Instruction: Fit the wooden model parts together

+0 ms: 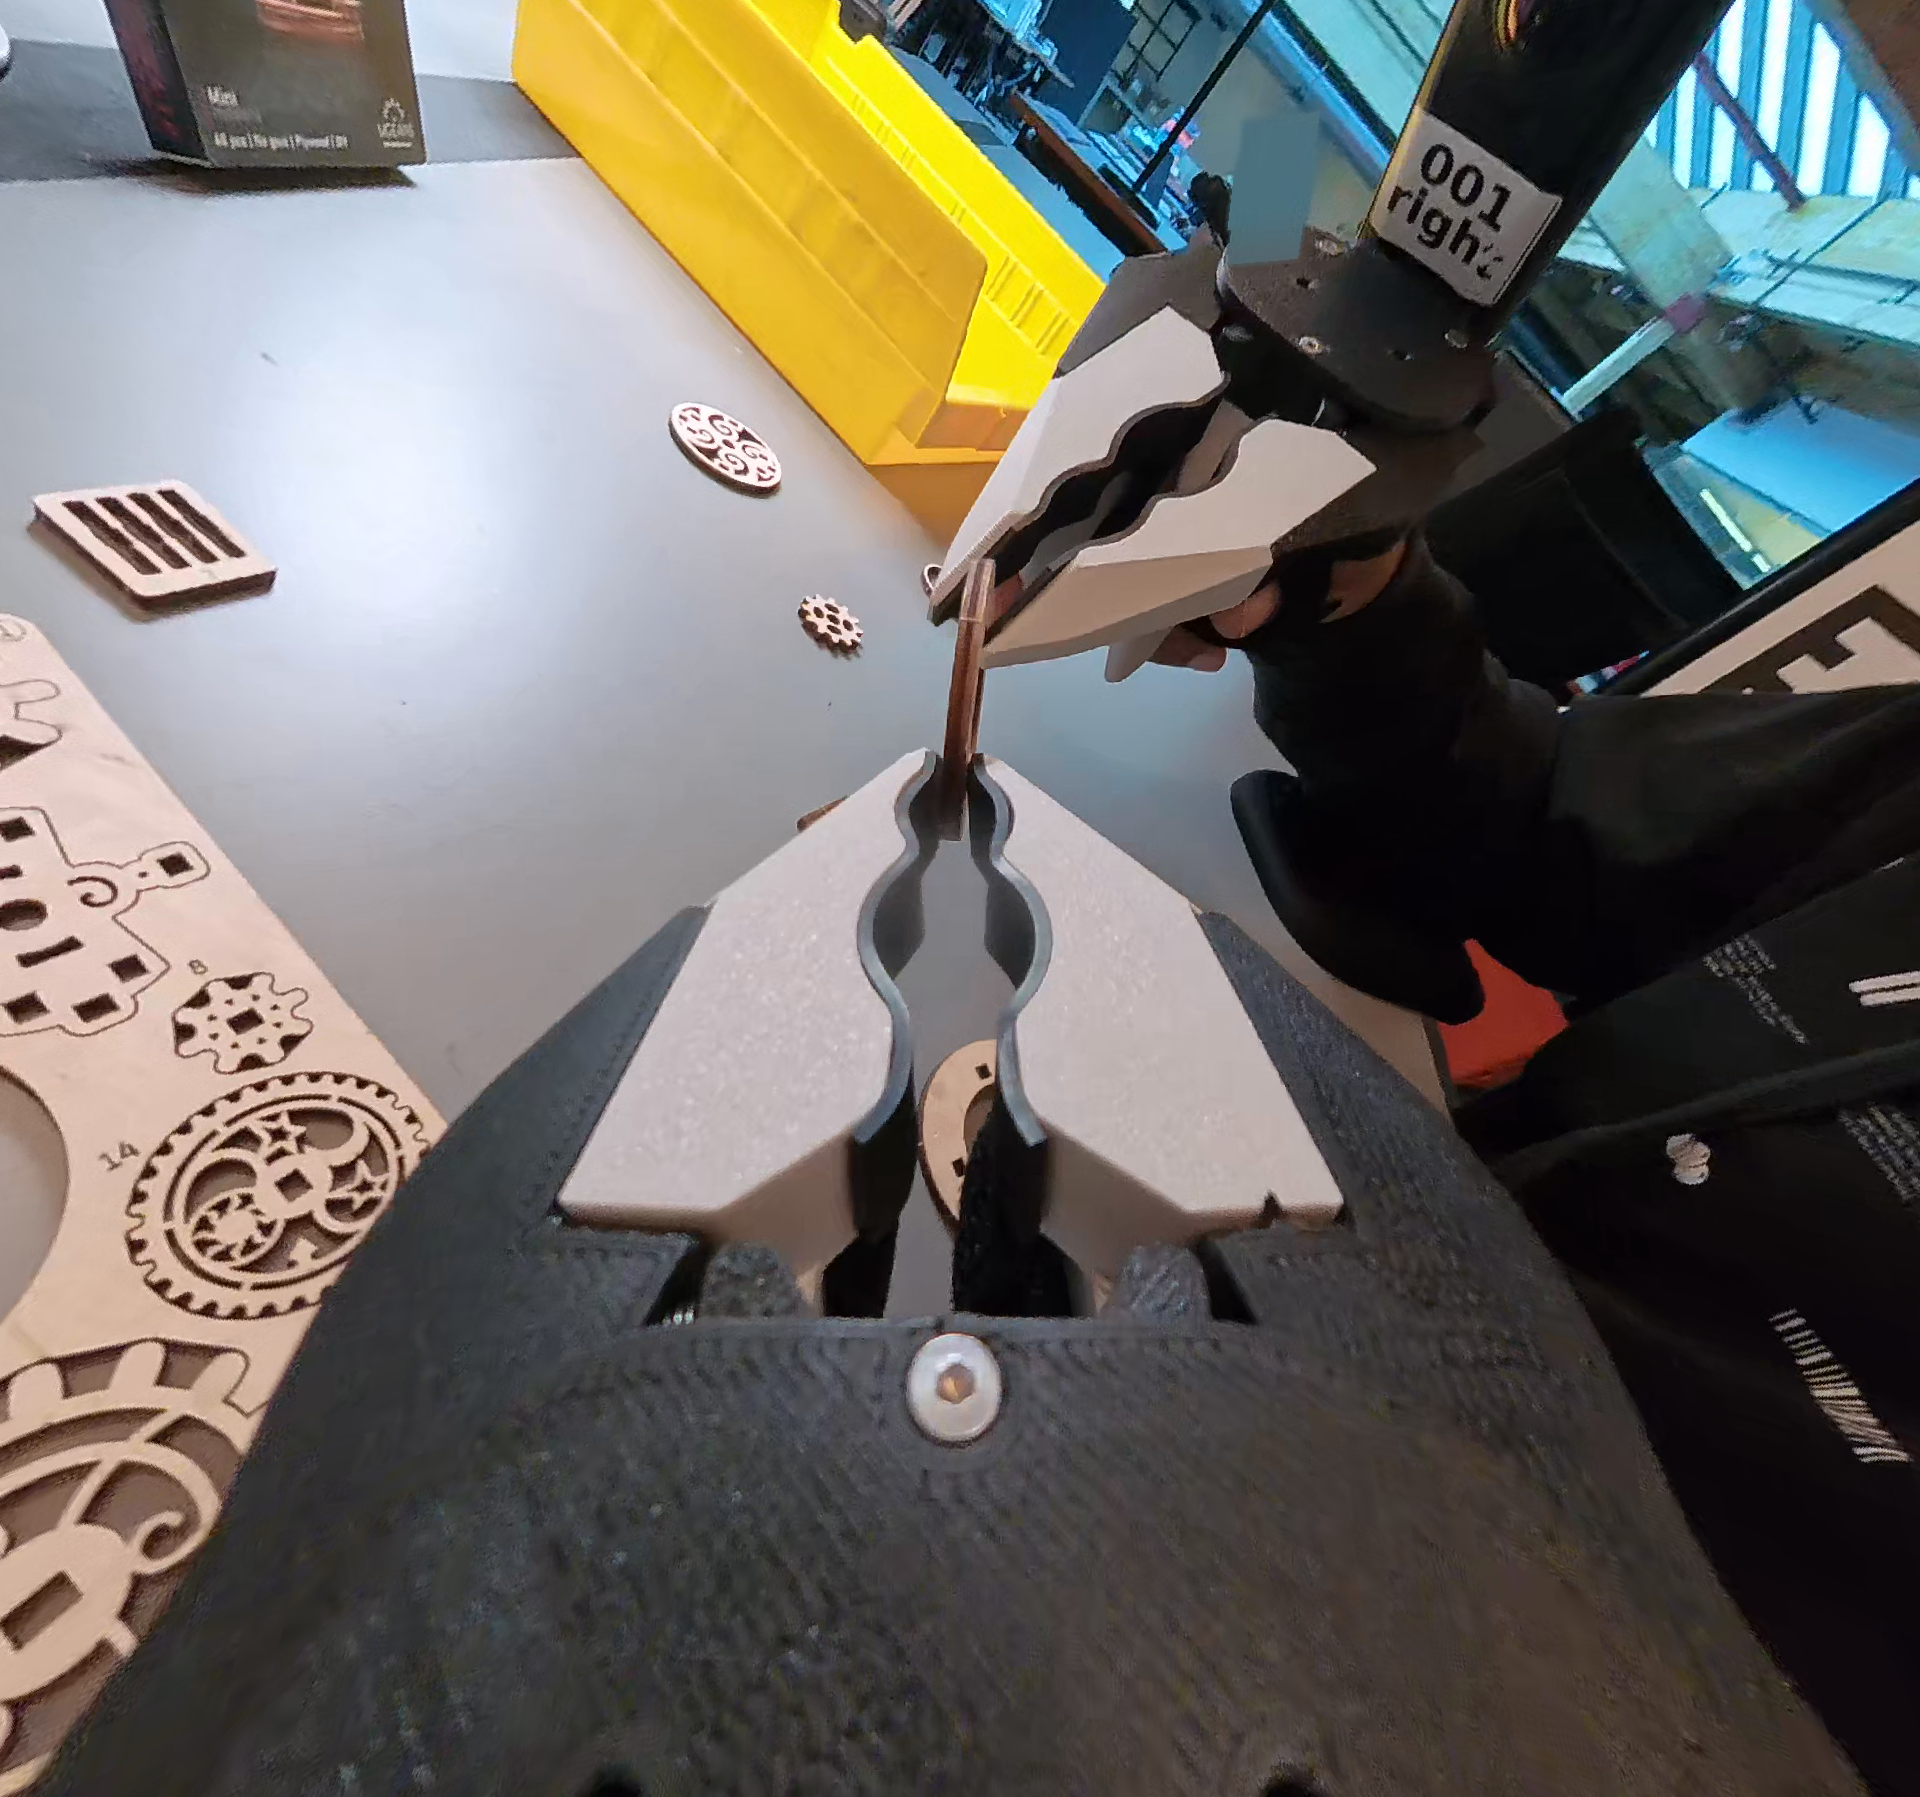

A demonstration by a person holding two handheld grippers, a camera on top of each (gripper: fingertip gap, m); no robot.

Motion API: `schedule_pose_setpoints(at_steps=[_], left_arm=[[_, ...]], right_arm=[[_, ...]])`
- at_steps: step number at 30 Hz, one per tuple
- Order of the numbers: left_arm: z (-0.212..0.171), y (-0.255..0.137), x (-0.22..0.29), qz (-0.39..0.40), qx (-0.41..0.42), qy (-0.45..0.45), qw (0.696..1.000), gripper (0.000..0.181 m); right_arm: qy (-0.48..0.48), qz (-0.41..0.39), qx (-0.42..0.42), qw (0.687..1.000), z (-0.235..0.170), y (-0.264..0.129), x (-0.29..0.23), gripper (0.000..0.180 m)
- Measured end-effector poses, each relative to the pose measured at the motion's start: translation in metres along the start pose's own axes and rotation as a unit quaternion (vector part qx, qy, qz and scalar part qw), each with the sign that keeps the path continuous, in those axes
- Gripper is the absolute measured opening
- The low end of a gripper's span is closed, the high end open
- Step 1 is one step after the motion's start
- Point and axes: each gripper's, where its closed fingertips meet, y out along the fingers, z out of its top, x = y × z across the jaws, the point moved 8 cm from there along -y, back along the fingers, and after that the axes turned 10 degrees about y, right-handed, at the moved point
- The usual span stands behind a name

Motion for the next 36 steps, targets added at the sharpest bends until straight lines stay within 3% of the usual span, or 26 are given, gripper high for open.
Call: schedule_pose_setpoints(at_steps=[3, 5, 12, 15, 25, 27, 36], left_arm=[[0.003, -0.002, 0.005, -0.001, 0.006, 0.051, 0.999, 0.005], [0.004, -0.003, 0.006, -0.006, 0.005, 0.054, 0.999, 0.025], [0.004, 0.000, 0.006, 0.003, 0.010, 0.059, 0.998, 0.021], [0.006, -0.001, 0.006, 0.003, 0.025, 0.054, 0.998, 0.003], [0.008, -0.006, 0.009, -0.013, 0.025, 0.058, 0.998, 0.003], [0.008, -0.007, 0.009, -0.018, 0.027, 0.058, 0.998, 0.016], [0.005, -0.005, 0.006, -0.019, 0.031, 0.052, 0.998, 0.013]], right_arm=[[-0.010, 0.004, 0.011, 1.000, 0.002, -0.003, -0.003, 0.007], [-0.010, -0.001, 0.017, 1.000, 0.003, -0.006, -0.003, 0.007], [-0.005, 0.001, 0.020, 1.000, 0.003, -0.010, -0.001, 0.007], [-0.004, 0.004, 0.015, 1.000, 0.002, -0.009, -0.002, 0.007], [0.012, 0.018, 0.018, 1.000, 0.002, -0.008, -0.004, 0.007], [0.021, 0.012, 0.021, 0.999, 0.003, -0.009, 0.000, 0.007], [0.023, 0.012, 0.032, 0.999, 0.004, -0.016, 0.000, 0.007]])
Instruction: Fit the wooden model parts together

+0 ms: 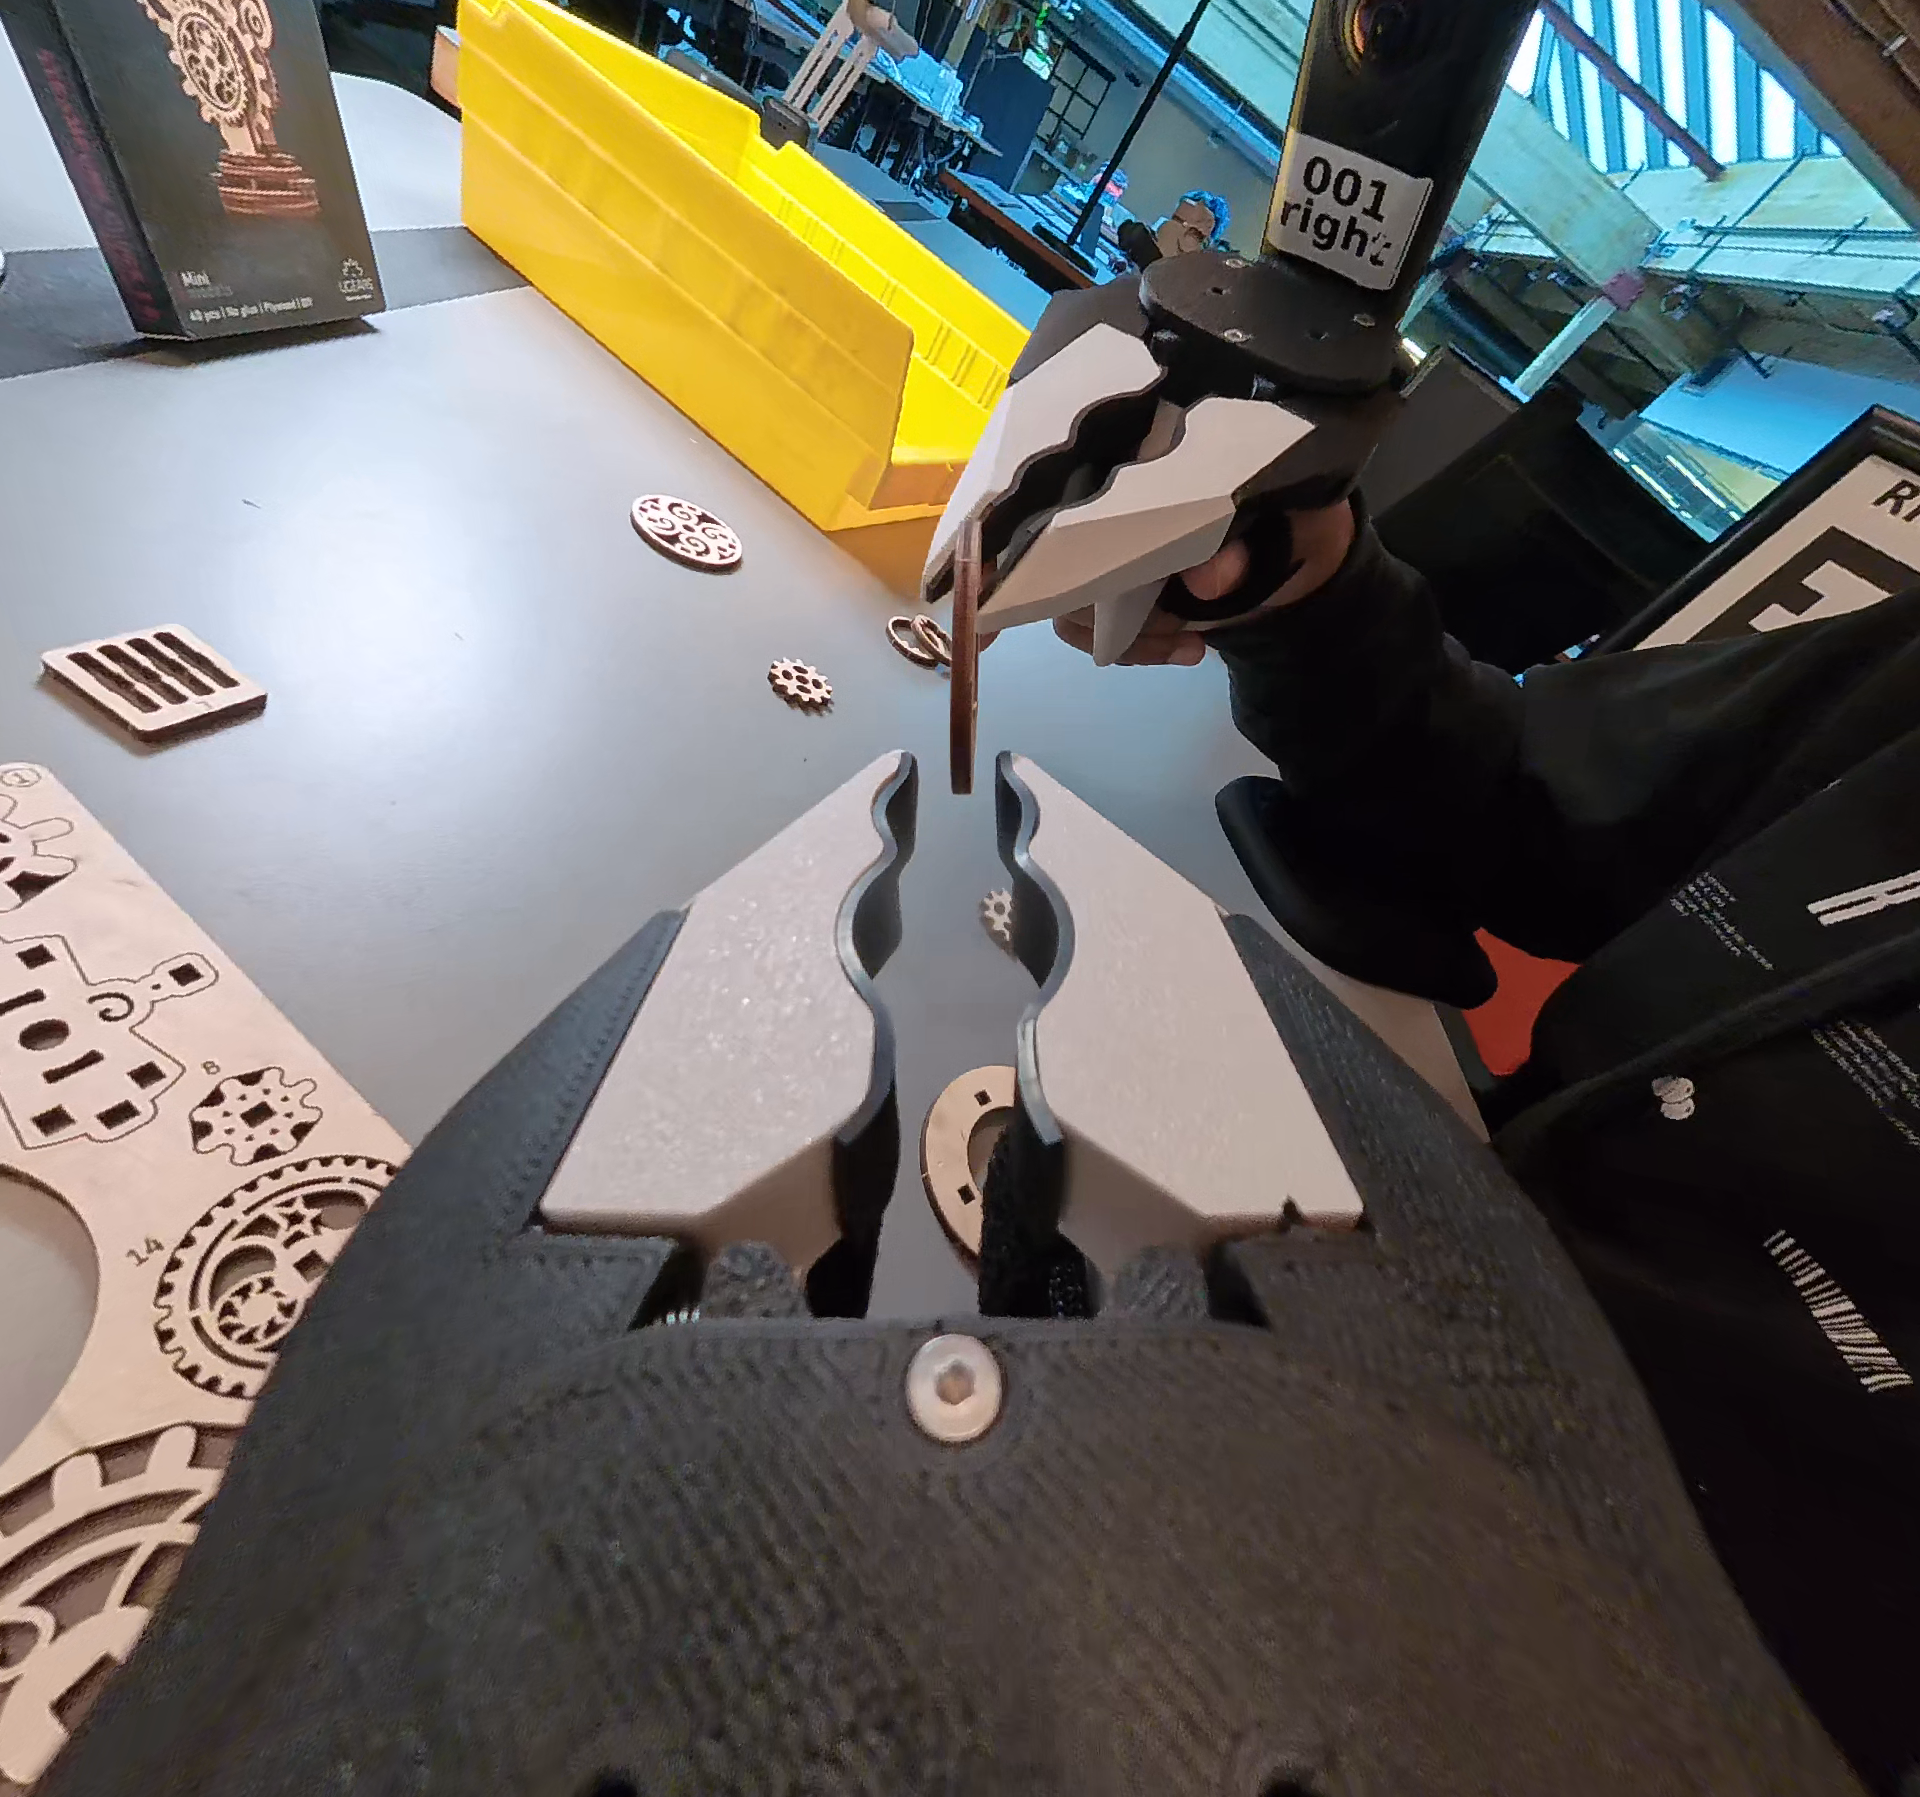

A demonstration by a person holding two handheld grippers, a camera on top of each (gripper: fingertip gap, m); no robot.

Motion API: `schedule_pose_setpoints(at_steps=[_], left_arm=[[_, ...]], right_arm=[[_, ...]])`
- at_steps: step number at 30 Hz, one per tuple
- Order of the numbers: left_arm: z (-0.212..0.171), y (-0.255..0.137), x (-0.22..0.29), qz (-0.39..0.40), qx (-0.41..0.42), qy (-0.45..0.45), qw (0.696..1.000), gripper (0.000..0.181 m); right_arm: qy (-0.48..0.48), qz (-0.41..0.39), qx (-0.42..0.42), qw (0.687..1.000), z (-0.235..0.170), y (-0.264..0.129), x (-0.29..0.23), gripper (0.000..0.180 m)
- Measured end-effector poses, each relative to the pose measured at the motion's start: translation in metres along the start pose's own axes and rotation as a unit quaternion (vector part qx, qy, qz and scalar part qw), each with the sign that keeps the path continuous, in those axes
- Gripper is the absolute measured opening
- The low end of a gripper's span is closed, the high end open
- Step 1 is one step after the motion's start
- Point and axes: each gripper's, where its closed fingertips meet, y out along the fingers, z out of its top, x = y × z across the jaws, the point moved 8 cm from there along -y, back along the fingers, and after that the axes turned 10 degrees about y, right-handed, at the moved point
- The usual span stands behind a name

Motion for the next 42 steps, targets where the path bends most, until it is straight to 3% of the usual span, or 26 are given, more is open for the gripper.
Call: schedule_pose_setpoints(at_steps=[4, 20, 23, 25, 28, 33, 36, 42], left_arm=[[-0.001, -0.001, -0.001, -0.012, 0.011, -0.010, 1.000, 0.003], [-0.002, -0.005, -0.007, -0.118, 0.079, -0.162, 0.977, 0.001], [-0.009, -0.005, -0.017, -0.078, 0.067, -0.218, 0.971, 0.002], [-0.017, -0.006, -0.024, -0.038, 0.053, -0.264, 0.962, 0.002], [-0.027, -0.003, -0.030, 0.007, 0.023, -0.291, 0.956, 0.002], [-0.032, 0.001, -0.030, 0.028, -0.004, -0.293, 0.956, 0.004], [-0.036, 0.001, -0.032, 0.037, -0.019, -0.288, 0.957, 0.000], [-0.037, -0.010, -0.028, 0.077, -0.116, -0.229, 0.963, 0.017]], right_arm=[[-0.012, 0.000, 0.002, 1.000, 0.001, 0.000, -0.004, 0.007], [0.015, 0.038, 0.036, 0.999, 0.006, -0.005, -0.007, 0.014], [-0.021, 0.018, 0.044, 0.999, 0.006, -0.007, -0.005, 0.026], [-0.104, 0.008, 0.041, 0.994, 0.002, -0.006, -0.012, 0.027], [-0.224, -0.018, -0.024, 0.974, -0.018, 0.014, -0.020, 0.026], [-0.322, -0.100, -0.100, 0.936, -0.045, 0.057, -0.007, 0.020], [-0.335, -0.107, -0.123, 0.928, -0.046, 0.067, -0.003, 0.005], [-0.333, -0.096, -0.156, 0.925, -0.047, 0.064, -0.002, 0.005]])
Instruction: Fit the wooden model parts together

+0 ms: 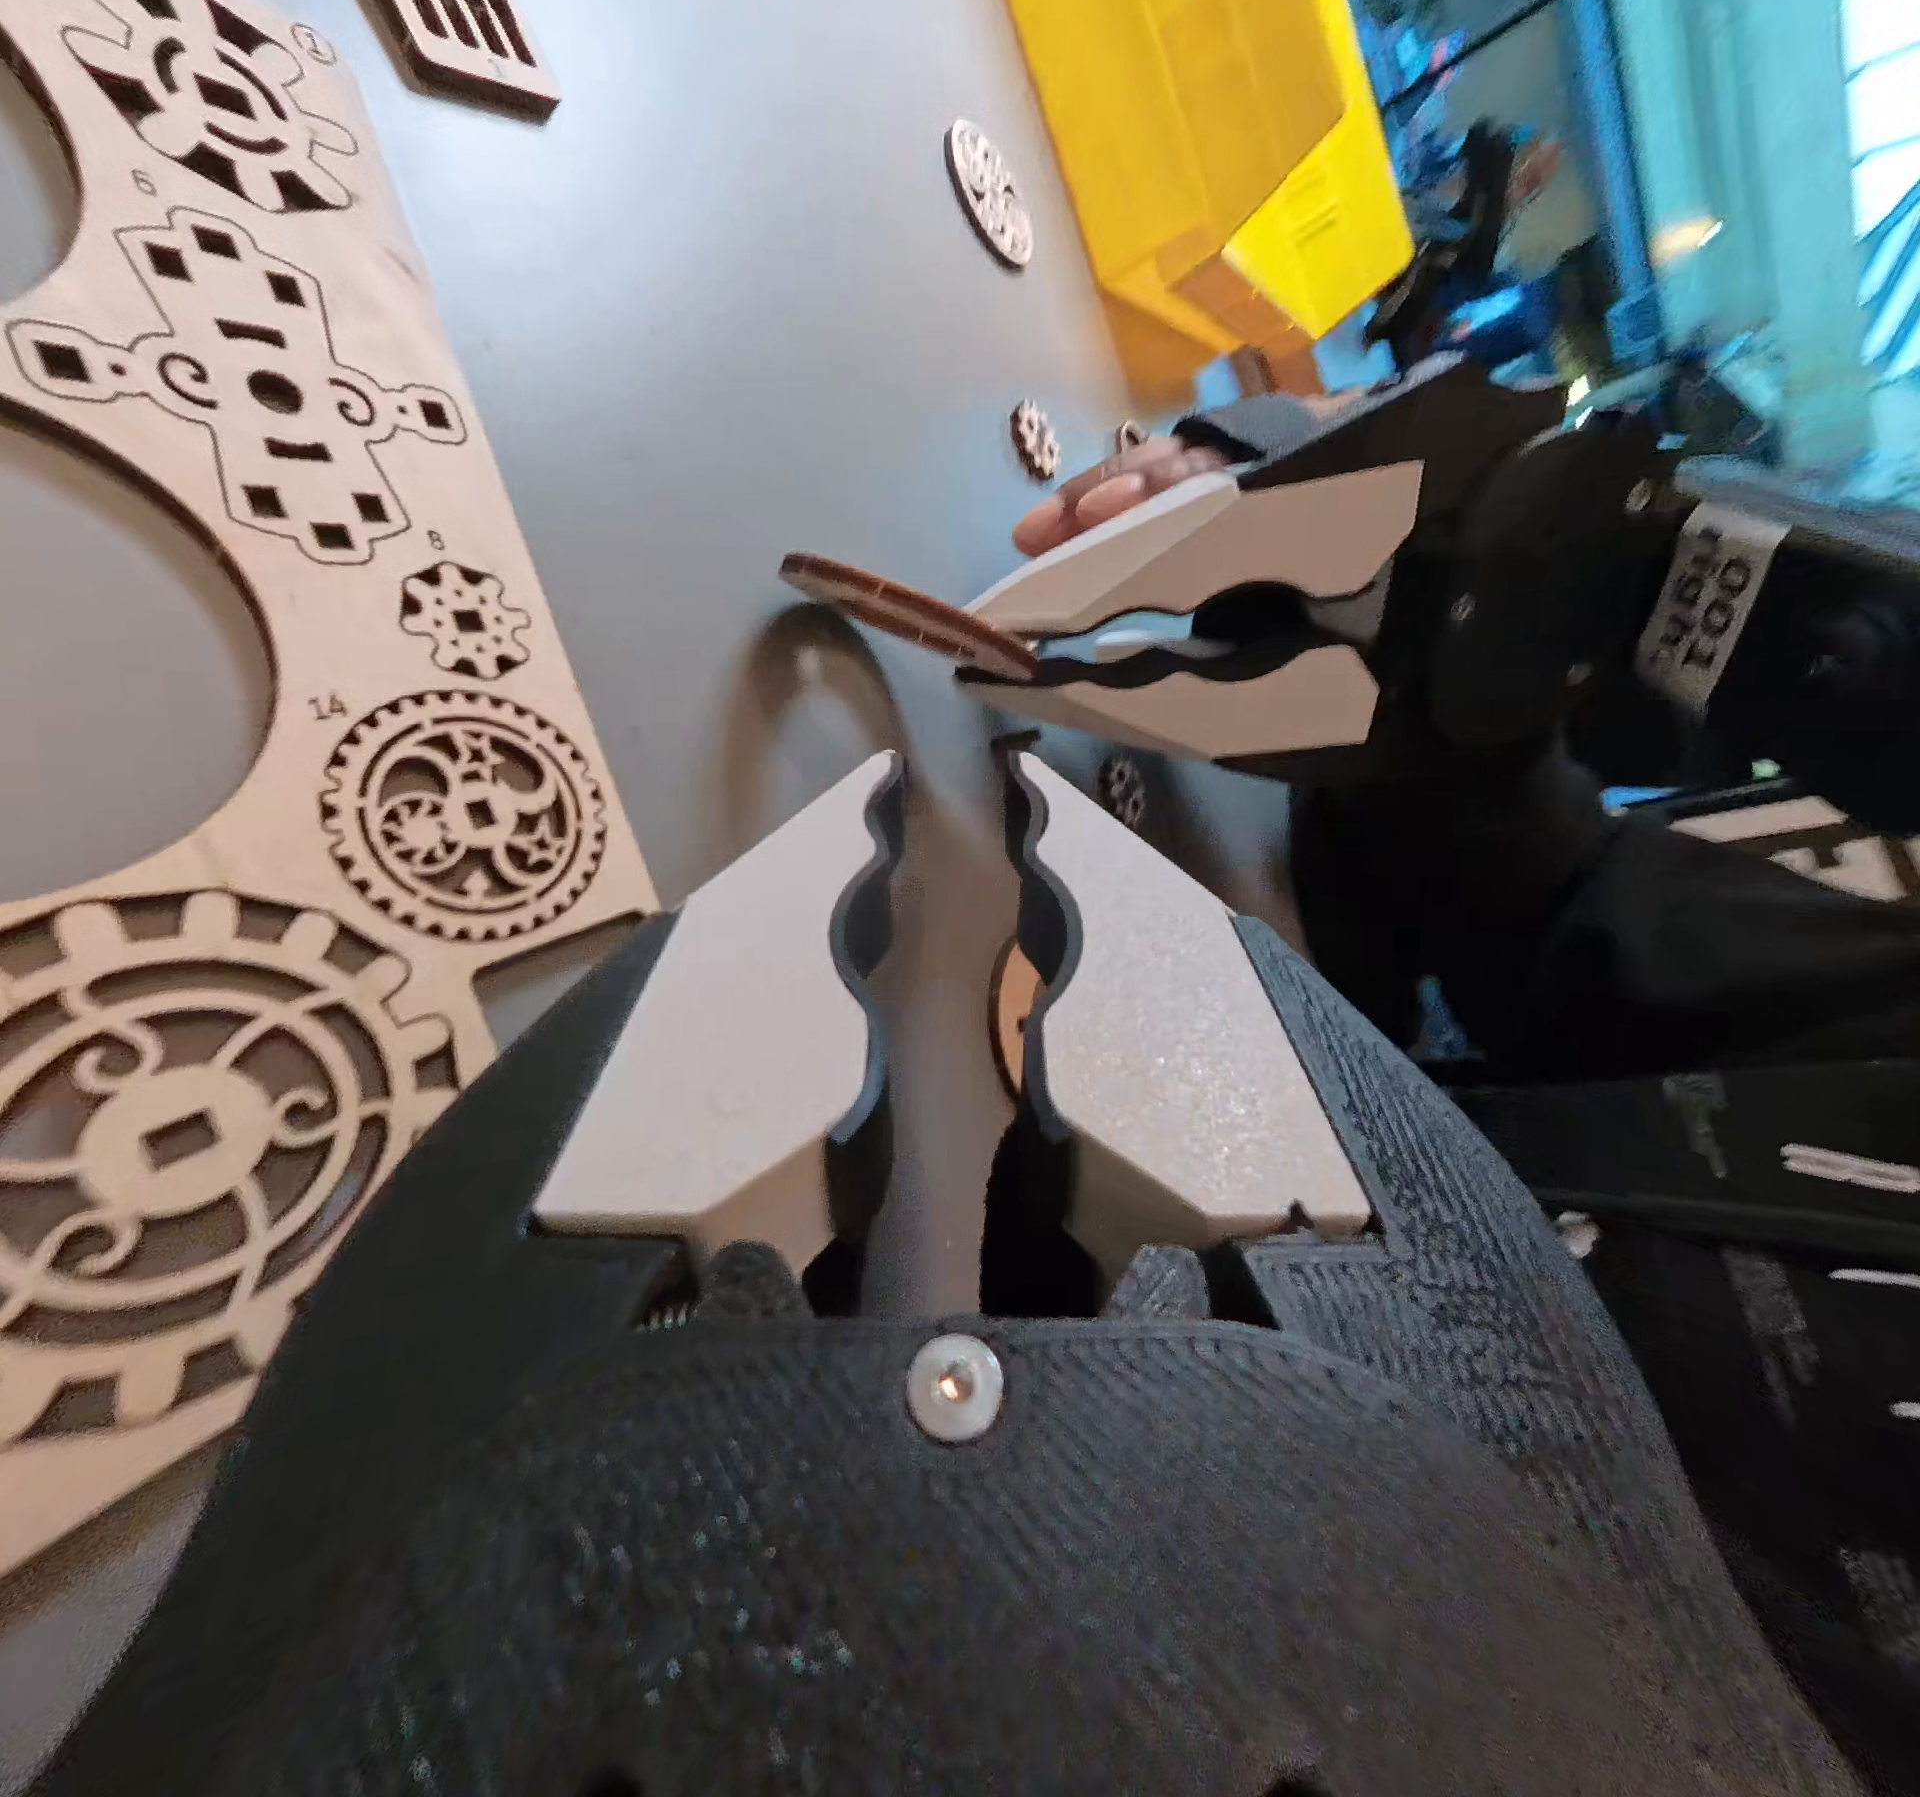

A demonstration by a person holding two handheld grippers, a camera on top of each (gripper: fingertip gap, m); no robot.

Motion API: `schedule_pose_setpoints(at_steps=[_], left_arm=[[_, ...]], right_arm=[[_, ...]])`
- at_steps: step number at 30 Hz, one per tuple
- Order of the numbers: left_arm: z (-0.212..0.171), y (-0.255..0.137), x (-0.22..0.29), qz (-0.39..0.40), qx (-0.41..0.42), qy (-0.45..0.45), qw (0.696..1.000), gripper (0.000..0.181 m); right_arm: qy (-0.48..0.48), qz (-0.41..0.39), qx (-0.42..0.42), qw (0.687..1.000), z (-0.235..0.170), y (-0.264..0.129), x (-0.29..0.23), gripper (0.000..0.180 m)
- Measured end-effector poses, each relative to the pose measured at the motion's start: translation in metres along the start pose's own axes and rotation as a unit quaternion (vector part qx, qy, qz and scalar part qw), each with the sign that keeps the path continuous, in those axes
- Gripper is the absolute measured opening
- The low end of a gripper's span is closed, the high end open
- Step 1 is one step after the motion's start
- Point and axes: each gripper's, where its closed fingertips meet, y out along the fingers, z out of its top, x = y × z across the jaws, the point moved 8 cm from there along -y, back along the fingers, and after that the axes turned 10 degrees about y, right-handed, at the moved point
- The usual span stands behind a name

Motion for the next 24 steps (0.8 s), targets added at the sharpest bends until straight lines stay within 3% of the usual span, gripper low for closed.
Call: schedule_pose_setpoints(at_steps=[5, 12, 16, 18, 20, 24], left_arm=[[0.006, -0.020, 0.016, 0.023, -0.027, 0.090, 0.995, 0.022], [0.013, -0.021, 0.045, 0.020, -0.059, 0.197, 0.978, 0.026], [0.013, -0.015, 0.069, 0.023, -0.108, 0.274, 0.956, 0.030], [0.011, -0.016, 0.077, 0.035, -0.125, 0.304, 0.944, 0.033], [0.006, -0.019, 0.084, 0.038, -0.135, 0.324, 0.936, 0.034], [-0.008, -0.025, 0.091, 0.014, -0.131, 0.336, 0.933, 0.039]], right_arm=[[0.005, 0.017, -0.005, 1.000, -0.002, -0.018, 0.001, 0.013], [0.046, 0.197, 0.017, 0.979, 0.016, -0.054, -0.047, 0.024], [0.003, 0.181, -0.019, 0.983, 0.013, -0.033, -0.072, 0.025], [0.000, 0.174, -0.037, 0.984, 0.009, -0.023, -0.073, 0.011], [0.018, 0.193, -0.033, 0.980, 0.008, -0.024, -0.072, 0.009], [0.126, 0.231, 0.060, 0.963, 0.013, -0.045, -0.062, 0.010]])
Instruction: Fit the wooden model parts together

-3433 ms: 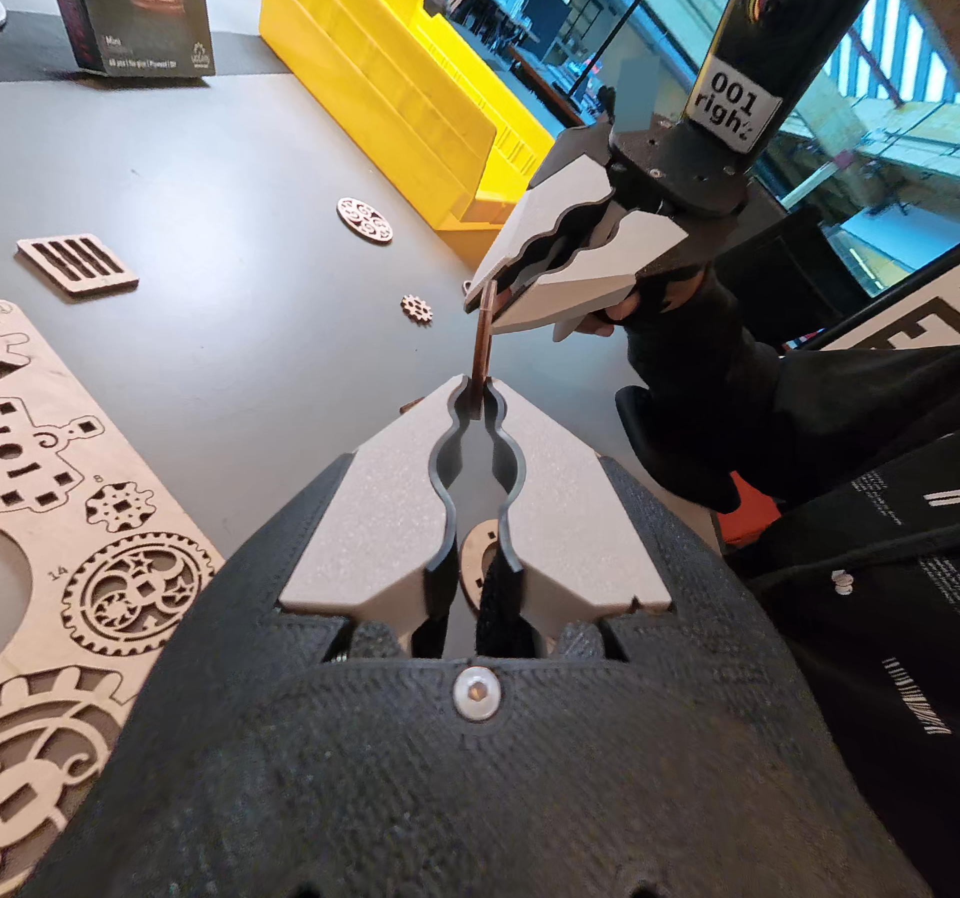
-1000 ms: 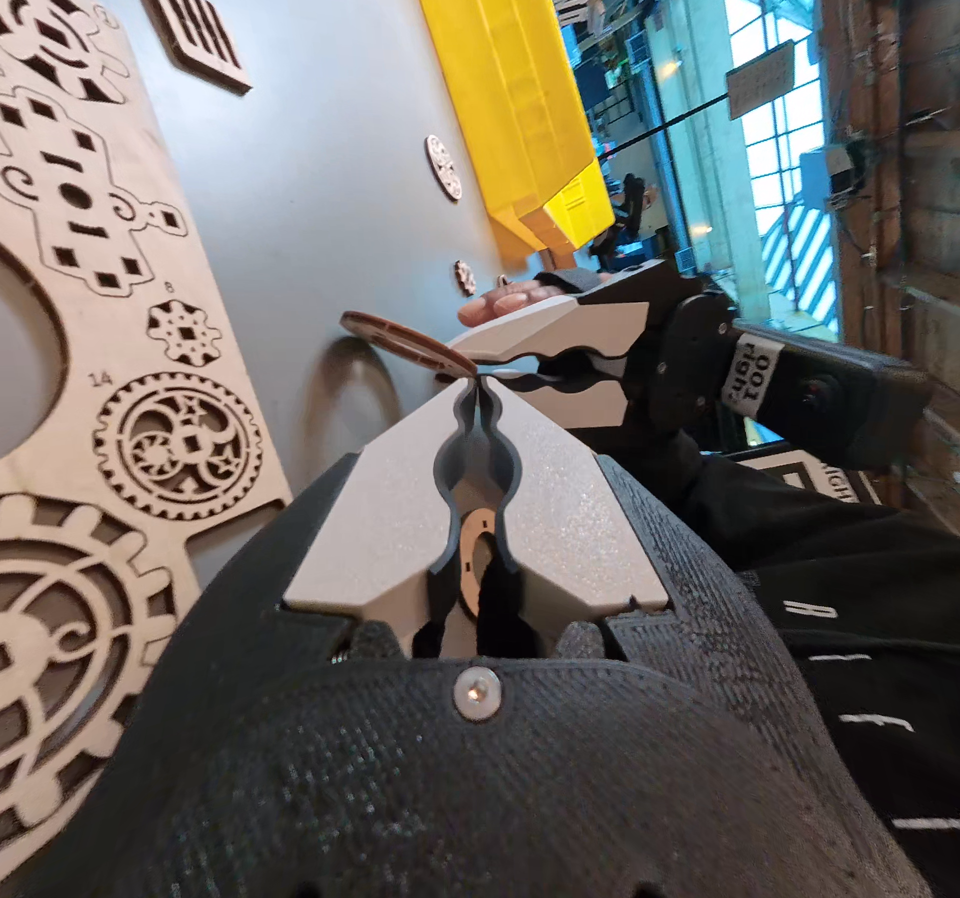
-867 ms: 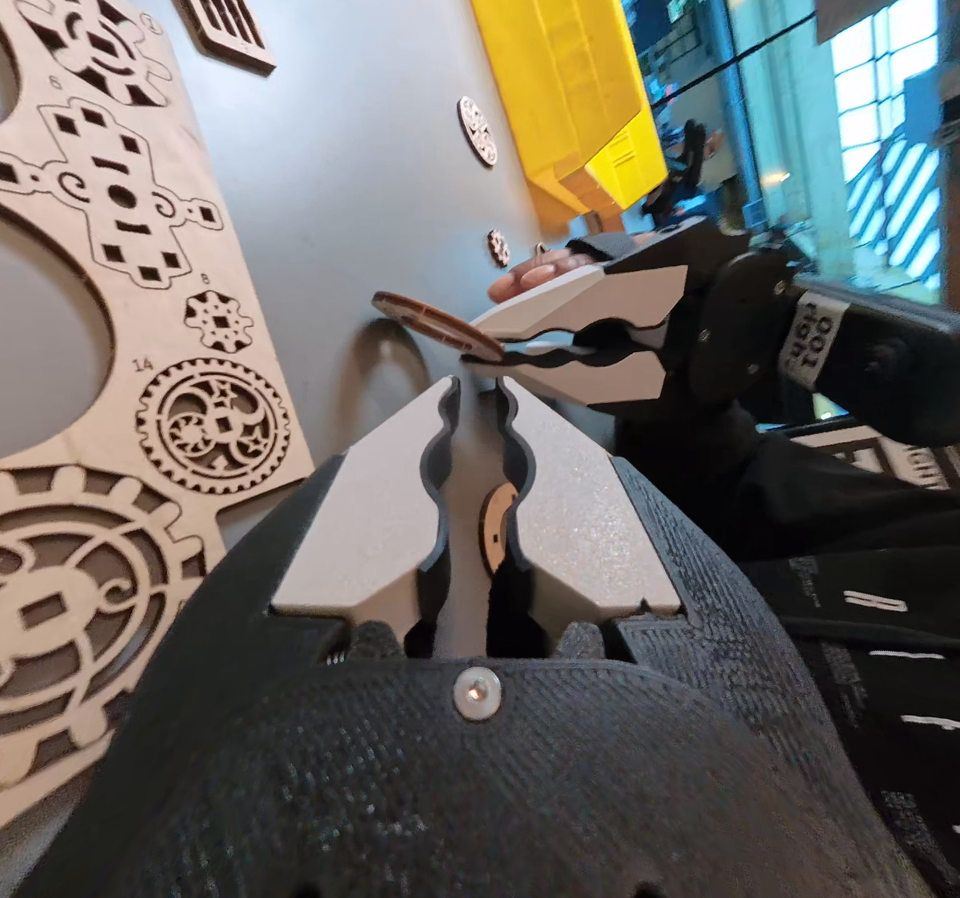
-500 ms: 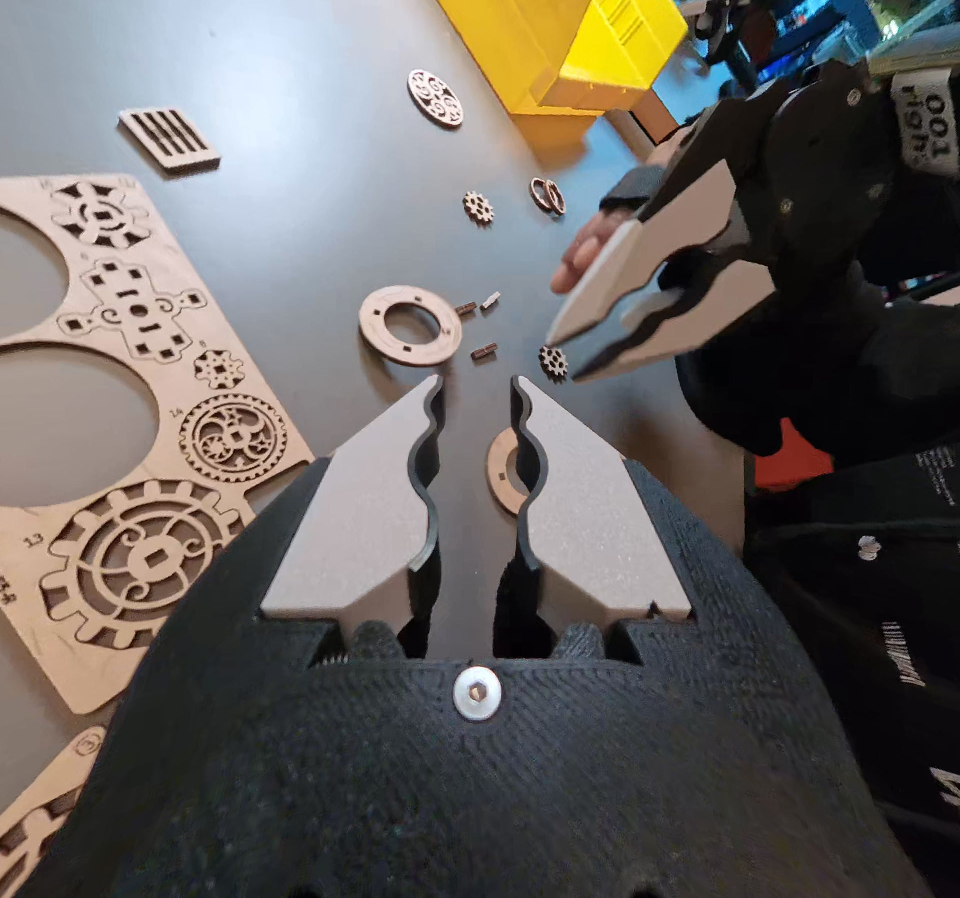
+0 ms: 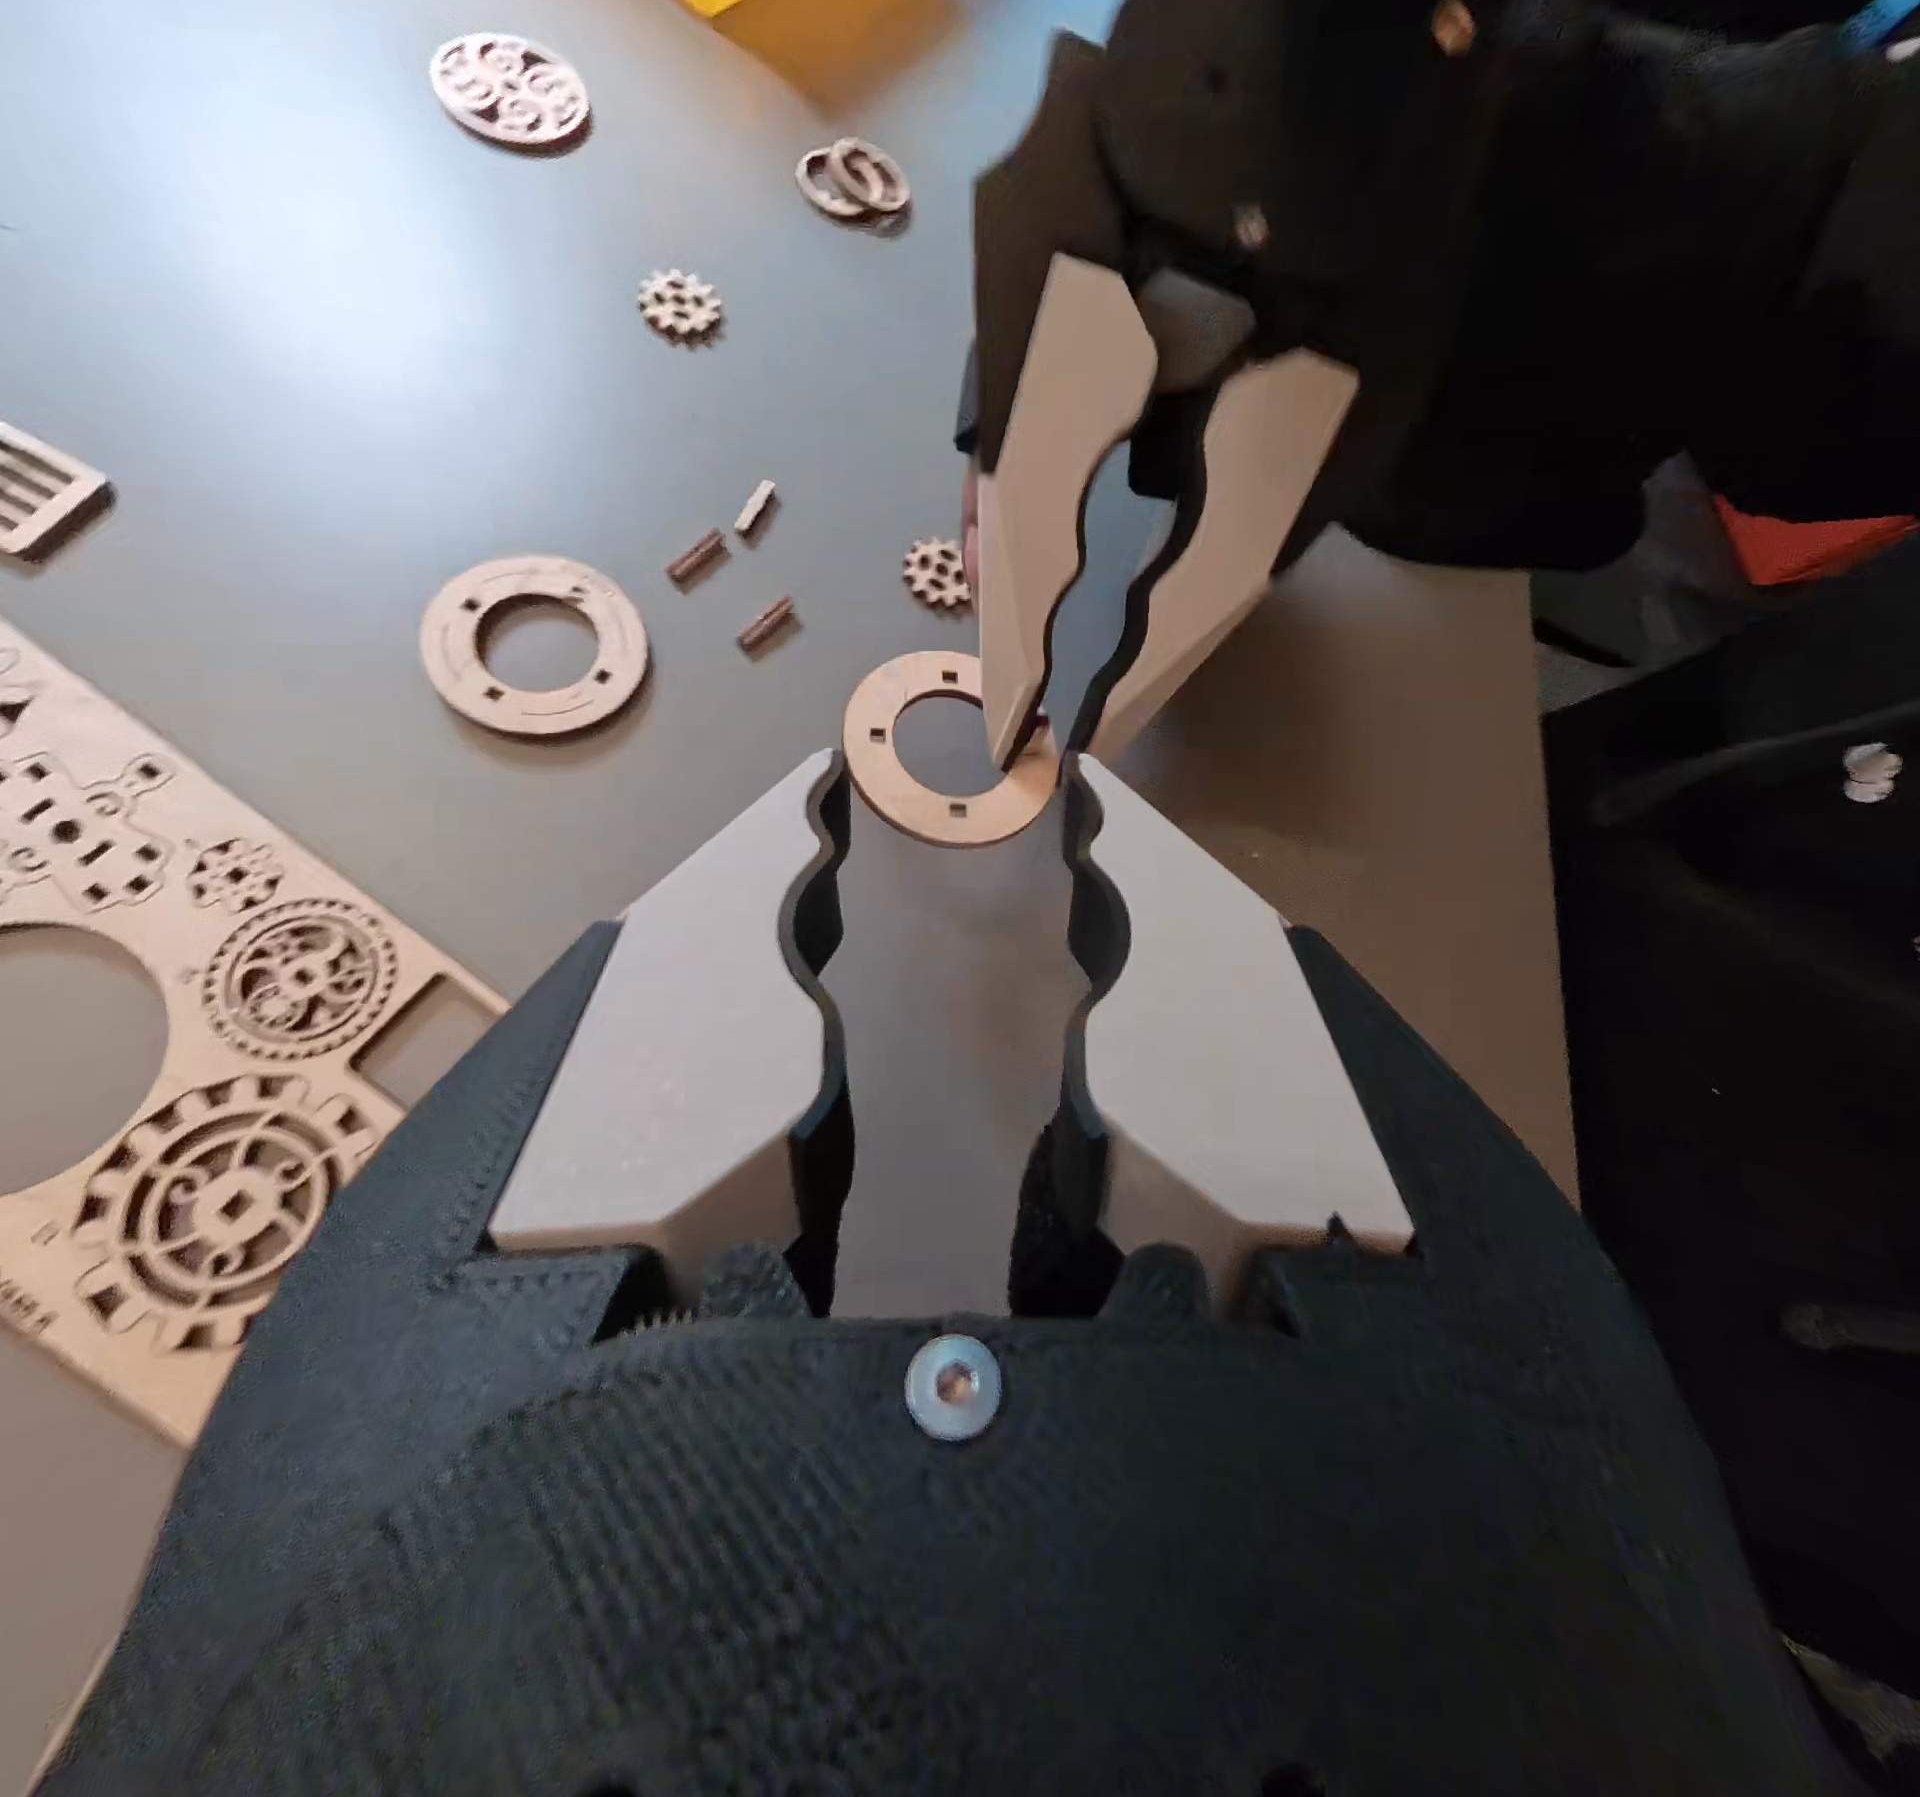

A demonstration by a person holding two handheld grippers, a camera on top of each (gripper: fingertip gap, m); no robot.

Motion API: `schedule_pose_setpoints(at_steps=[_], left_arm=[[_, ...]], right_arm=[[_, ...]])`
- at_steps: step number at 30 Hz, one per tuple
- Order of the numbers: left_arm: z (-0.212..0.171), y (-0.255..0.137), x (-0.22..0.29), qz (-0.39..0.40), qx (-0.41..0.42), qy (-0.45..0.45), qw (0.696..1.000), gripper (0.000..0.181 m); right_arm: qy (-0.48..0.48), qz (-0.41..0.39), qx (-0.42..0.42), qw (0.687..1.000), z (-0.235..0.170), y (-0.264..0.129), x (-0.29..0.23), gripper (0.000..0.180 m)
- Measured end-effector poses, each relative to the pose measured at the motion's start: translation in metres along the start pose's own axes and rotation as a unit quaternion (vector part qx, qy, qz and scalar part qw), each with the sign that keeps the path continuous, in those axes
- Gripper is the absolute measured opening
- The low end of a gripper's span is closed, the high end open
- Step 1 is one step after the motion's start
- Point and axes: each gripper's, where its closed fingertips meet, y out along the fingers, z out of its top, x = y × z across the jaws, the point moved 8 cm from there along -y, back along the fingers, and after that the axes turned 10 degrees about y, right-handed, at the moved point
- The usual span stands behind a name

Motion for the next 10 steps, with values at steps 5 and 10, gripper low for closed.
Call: schedule_pose_setpoints(at_steps=[5, 10], left_arm=[[0.012, -0.008, 0.016, -0.029, 0.165, 0.049, 0.985, 0.055], [0.030, -0.010, 0.021, -0.061, 0.250, 0.054, 0.965, 0.049]], right_arm=[[0.263, 0.234, 0.251, 0.902, 0.017, -0.050, 0.003, 0.009], [0.394, 0.392, 0.342, 0.758, 0.004, -0.058, 0.007, 0.010]])
